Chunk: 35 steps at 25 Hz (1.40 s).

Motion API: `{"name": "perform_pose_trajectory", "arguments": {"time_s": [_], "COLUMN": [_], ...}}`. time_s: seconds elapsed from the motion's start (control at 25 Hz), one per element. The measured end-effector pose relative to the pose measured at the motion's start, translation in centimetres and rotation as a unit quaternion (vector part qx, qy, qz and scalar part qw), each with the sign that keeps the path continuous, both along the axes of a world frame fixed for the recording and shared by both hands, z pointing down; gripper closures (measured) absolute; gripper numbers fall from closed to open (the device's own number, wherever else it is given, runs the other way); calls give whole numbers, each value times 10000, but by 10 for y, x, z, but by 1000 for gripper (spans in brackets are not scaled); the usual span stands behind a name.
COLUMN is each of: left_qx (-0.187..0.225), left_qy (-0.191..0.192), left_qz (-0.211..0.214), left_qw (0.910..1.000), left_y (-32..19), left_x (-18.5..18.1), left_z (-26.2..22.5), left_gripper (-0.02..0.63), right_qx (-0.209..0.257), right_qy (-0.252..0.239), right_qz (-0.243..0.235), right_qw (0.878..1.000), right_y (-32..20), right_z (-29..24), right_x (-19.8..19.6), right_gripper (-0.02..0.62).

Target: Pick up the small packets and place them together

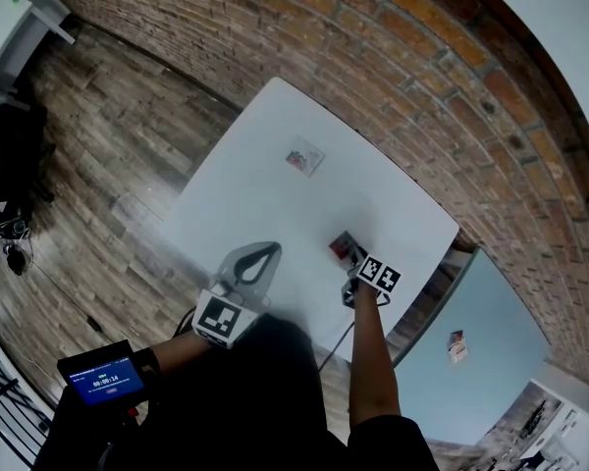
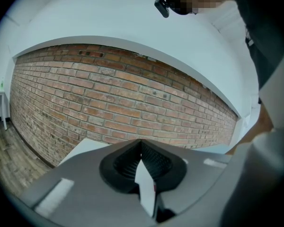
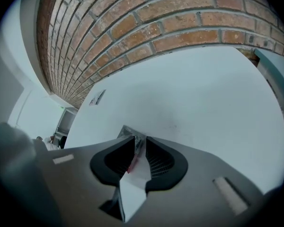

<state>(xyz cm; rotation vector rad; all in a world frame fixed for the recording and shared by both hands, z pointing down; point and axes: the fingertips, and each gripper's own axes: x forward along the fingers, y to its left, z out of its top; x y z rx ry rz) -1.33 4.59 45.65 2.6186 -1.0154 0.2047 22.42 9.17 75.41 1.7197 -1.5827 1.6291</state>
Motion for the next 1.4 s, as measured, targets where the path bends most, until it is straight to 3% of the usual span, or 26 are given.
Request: {"name": "perform_pose_trajectory", "arguments": {"time_s": [0.4, 0.56, 0.68, 0.84, 1.04, 1.2, 1.4], "left_qx": [-37, -78, -53, -60, -34, -45, -65], "left_qy": [32, -27, -21, -6, -14, -43, -84], "left_qz": [-208, -218, -294, -348, -294, -259, -288], "left_qw": [9998, 9997, 9996, 9994, 9996, 9996, 9995], "left_y": [2, 2, 1, 5, 7, 9, 10], "left_x": [-8, -11, -13, -15, -9, -9, -12], "left_z": [0, 8, 6, 4, 2, 3, 5], "left_gripper": [606, 606, 606, 606, 606, 606, 606], "right_qx": [-4, -40, -60, 93, 320, 180, -84], "right_qy": [40, 8, 320, 1272, 1531, 1518, 1575], "right_qz": [-296, -330, -597, -1758, -2937, -3198, -2998], "right_qw": [9996, 9994, 9977, 9761, 9430, 9351, 9409], "right_y": [-8, -16, -15, -4, -4, -4, -8], "right_z": [-1, 3, -3, -19, -21, -10, -5], "right_x": [-3, -4, -3, -15, -54, -66, -61], "right_gripper": [571, 569, 528, 497, 423, 403, 405]}}
